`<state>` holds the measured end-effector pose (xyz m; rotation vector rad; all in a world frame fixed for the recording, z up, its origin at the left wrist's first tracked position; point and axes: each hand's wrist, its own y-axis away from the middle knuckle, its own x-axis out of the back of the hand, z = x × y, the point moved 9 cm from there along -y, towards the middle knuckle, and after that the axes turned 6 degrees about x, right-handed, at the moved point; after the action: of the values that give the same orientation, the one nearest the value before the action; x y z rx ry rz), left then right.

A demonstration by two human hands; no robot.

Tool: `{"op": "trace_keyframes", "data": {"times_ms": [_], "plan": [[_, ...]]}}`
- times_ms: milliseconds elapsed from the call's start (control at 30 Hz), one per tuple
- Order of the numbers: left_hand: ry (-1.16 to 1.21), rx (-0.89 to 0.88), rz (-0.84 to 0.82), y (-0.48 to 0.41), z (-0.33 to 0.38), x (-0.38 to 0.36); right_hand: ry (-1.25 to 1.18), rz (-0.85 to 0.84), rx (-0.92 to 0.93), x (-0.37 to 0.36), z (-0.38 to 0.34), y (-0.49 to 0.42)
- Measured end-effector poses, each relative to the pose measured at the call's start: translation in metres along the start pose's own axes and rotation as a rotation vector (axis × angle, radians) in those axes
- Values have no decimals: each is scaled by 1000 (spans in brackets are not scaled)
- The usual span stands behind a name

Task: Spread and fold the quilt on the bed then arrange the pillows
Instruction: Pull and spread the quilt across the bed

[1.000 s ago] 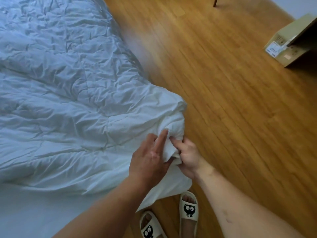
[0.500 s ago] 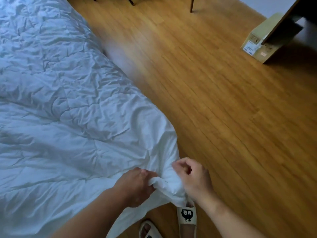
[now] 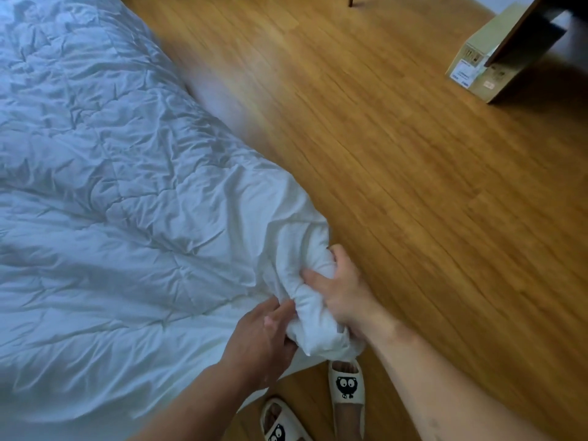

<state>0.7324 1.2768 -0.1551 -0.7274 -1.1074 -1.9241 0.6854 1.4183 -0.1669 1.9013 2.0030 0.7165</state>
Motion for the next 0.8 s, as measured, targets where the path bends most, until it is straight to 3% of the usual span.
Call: {"op": "trace_keyframes", "data": {"times_ms": [100,167,333,433,500,600,733,800], "plan": [[-76,-34,-34,1,4,8,384,329,124,78,-26,10],[-130,-43,-64,-2,3,3,525,408,145,97,-21,18],[-326,87,-101,3,-34,-20,838,72,-122,43,55,0],[-352,139,-28,29,-77,-12,858,-71,157,-18,34,12],[-394,164,21,52,-106,-6,809,-302,341,-79,17,38],[-430,305,72,87,-166,11,933,-588,499,-157,18,72],[-462,557,107,150,-260,46,1038,-712,546,-229,33,89],[-360,712,133,186,-305,62,1030,-701,568,-259,34,99]]}}
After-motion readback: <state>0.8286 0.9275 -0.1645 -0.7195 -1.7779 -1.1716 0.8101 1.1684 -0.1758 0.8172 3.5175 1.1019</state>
